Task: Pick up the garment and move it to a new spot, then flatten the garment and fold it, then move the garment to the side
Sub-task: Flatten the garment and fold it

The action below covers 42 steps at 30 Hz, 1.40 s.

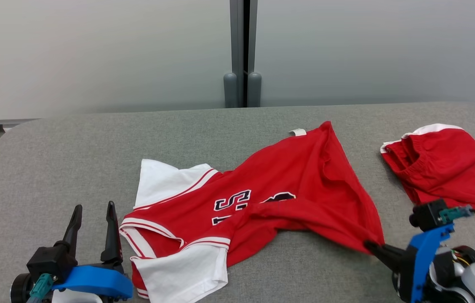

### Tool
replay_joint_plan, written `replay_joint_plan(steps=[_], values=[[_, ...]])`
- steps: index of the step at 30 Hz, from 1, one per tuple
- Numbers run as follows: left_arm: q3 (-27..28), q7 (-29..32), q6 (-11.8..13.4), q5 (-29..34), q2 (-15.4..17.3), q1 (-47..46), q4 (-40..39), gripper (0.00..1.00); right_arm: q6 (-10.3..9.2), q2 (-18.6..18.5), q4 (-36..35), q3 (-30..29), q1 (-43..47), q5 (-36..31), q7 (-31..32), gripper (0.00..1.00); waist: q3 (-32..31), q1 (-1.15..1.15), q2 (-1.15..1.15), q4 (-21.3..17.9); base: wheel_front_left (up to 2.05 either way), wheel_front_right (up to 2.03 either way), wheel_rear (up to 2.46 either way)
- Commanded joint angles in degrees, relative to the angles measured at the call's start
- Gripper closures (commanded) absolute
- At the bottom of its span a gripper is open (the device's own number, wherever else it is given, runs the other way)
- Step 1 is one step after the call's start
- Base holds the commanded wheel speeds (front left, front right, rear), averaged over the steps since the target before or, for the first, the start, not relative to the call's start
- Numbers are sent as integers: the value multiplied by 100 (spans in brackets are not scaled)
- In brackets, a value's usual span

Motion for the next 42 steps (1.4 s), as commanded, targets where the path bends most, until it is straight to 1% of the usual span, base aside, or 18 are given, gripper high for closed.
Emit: replay_joint_plan(steps=[1, 4, 8, 13, 14, 15, 16, 20, 24, 27, 30, 32, 34, 37, 40, 41, 42], values=[[23, -15, -9, -25, 28, -1, -17, 0, 1, -139, -117, 38, 148, 57, 56, 100, 7, 1, 0, -10, 0, 0, 0], [28, -15, -9, -24, 32, -14, -17, 0, 1, -529, -371, 156, 329, 98, 224, 100, 29, 1, 0, -28, 0, 0, 0], [22, -15, -9, -16, 34, -48, -12, 0, 1, -870, -506, 367, 430, 54, 361, 100, 56, 1, 0, -31, 0, 0, 0], [-10, -15, -9, -2, 34, -84, 17, 0, 1, -1058, -238, 661, 447, 0, 390, 100, 75, 1, 0, -10, 0, 0, 0], [-11, -15, -9, -10, 41, -84, 26, 0, 1, -1068, -148, 704, 433, -14, 372, 97, 74, 1, 0, -5, 0, 0, 0], [-8, -15, -9, -22, 53, -89, 33, 0, 1, -1079, -27, 743, 403, -64, 331, 57, 74, 1, 0, -1, 0, 0, 0], [-6, -15, -9, -33, 61, -95, 42, 0, 1, -1064, 79, 771, 373, -83, 281, 0, 72, 1, 0, 2, 0, 0, 0], [5, -15, -9, -38, 91, -89, 72, 0, 1, -962, 416, 809, 188, -239, -17, 0, 50, 1, 0, 2, 0, 0, 0], [33, -15, -9, -40, 119, -61, 66, 0, 1, -914, 399, 600, -5, -264, -584, 0, 19, 1, 0, -20, 0, 0, 0], [68, -15, -8, -18, 138, -21, 19, 0, 1, -789, 226, 250, -118, -267, -1302, 0, -30, 1, 0, -54, 0, 0, 0], [71, -15, 27, 26, 120, 35, -68, 0, 1, -657, 84, -107, -237, -511, -2155, 0, -96, 1, 0, -97, 0, 0, 0], [114, -15, 31, 15, 144, 50, -120, 0, 1, -434, 74, -393, -277, -679, -2707, 0, -136, 1, 0, -138, 0, 0, 0], [101, -15, 45, 50, 118, 77, -215, 0, 1, -182, 60, -643, -290, -835, -3050, 0, -166, 1, 0, -166, 0, 0, 0], [89, -15, 80, 73, 102, 118, -364, 0, 1, 197, 15, -1087, -231, -1123, -3261, 0, -202, 1, 0, -210, 0, 0, 0], [58, -15, 75, 82, 65, 147, -542, 0, 1, 581, -44, -1431, -17, -1444, -3319, 0, -226, 1, 0, -229, 0, 0, 0], [58, -15, 75, 82, 65, 147, -542, 0, 1, 581, -44, -1431, -17, -1444, -3319, 0, -226, 1, 0, -229, 0, 0, 0], [49, -15, 76, 86, 49, 179, -576, 0, 1, 681, -74, -1564, 74, -1582, -3329, 0, -235, 1, 0, -231, 0, 0, 0]])
